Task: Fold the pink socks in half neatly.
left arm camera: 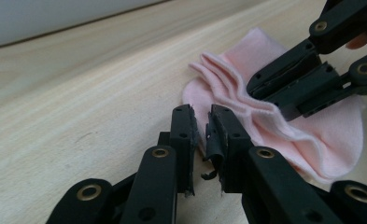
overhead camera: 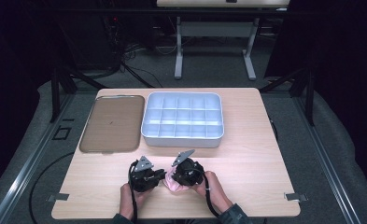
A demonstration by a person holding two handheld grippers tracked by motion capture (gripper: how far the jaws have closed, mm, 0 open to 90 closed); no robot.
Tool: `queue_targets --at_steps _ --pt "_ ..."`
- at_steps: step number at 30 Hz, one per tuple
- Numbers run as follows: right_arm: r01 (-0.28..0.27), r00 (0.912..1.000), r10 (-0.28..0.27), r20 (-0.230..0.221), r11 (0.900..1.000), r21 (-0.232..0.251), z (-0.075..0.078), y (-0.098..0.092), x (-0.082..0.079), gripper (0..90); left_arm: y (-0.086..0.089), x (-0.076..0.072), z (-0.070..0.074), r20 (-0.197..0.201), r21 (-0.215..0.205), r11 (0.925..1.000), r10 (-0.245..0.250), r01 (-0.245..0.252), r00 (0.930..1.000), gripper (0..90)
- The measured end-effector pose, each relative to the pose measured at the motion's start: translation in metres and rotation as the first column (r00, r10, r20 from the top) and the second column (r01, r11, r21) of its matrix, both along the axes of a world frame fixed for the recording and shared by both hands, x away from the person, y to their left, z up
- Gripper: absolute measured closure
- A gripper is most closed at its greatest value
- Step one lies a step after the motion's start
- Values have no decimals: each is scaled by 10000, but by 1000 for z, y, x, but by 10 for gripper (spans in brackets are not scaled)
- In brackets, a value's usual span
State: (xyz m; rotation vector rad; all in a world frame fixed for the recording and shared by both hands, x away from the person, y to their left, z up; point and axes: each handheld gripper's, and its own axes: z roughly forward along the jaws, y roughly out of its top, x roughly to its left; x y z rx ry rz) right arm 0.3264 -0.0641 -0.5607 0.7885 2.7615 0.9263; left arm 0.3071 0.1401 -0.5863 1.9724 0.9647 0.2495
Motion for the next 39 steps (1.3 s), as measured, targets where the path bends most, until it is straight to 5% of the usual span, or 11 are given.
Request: queue_targets --at_steps 2,7,10,12,18,26,33,39 --pt "-30 10000 30 46 10000 -15 -1 -1 0 780 5 -3 4 103 -395 9990 203 -199 9997 797" --pt "80 9999 -79 145 10000 -11 -2 -3 -1 702 4 -9 18 408 -515 9986 -69 90 9991 815" --pt "55 9999 -54 146 10000 -43 -2 -3 0 682 -7 -9 31 406 -763 9943 -712 741 9966 819" --pt "78 9999 -77 133 9999 -88 -2 -3 0 669 -16 -8 34 317 -552 9924 -1080 1096 9937 826" --pt "104 9996 -98 255 9997 -227 -1 -3 -1 595 -23 1 17 -238 446 9942 -973 983 9950 881" --pt "58 9993 -50 373 9998 -197 3 -7 -5 382 -18 0 6 -35 563 9937 -965 965 9953 897" --pt "565 9980 -564 293 9984 -32 8 -29 -10 340 -16 -3 3 163 543 9936 -999 989 9949 898" --pt "747 9963 -727 468 9962 -438 -4 -29 -15 291 -18 -3 4 247 622 9931 -1013 996 9945 897"
